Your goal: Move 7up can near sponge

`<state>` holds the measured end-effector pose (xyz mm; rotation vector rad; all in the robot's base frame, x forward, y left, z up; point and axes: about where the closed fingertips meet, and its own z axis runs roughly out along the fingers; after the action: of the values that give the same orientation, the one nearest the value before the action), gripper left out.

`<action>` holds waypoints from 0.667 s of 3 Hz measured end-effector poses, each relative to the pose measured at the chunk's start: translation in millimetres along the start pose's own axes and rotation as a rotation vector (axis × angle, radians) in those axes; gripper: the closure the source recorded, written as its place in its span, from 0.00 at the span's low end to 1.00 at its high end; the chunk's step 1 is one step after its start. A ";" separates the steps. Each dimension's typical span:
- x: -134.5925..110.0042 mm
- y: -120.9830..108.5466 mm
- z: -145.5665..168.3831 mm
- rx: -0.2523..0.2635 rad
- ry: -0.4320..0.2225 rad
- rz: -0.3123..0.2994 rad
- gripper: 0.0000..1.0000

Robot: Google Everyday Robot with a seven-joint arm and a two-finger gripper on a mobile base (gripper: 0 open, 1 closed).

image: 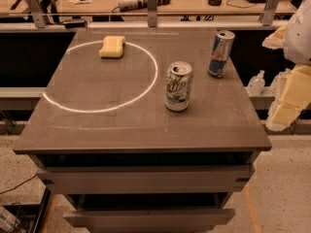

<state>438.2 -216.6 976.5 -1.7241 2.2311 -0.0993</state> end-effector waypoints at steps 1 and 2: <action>0.0 0.0 0.0 0.000 0.000 0.000 0.00; -8.3 -2.1 3.3 0.017 -0.055 0.045 0.00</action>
Offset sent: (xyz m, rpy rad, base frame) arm 0.0139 0.0191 -0.0069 0.1637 -0.0467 -0.0870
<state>443.0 -208.8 975.6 -1.6471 2.2215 -0.0599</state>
